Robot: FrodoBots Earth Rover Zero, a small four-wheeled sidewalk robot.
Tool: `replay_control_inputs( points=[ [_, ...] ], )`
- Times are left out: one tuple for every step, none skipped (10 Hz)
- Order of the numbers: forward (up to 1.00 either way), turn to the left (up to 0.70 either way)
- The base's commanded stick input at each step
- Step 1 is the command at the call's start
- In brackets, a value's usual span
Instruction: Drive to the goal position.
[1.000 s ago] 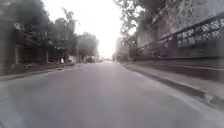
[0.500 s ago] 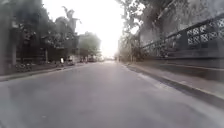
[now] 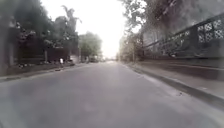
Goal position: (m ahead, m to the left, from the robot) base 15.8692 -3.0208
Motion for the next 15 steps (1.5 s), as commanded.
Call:
replay_control_inputs(
  points=[
    [1.00, -0.40],
    [1.00, -0.40],
    [1.00, -0.24],
    [1.00, 0.00],
    [1.00, 0.00],
    [1.00, 0.00],
    [1.00, 0.00],
    [1.00, 0.00],
    [1.00, 0.00],
    [1.00, 0.00],
    [1.00, 0.00],
    [1.00, 0.00],
    [1.00, 0.00],
    [1.00, 0.00],
    [1.00, 0.00]
  ],
)
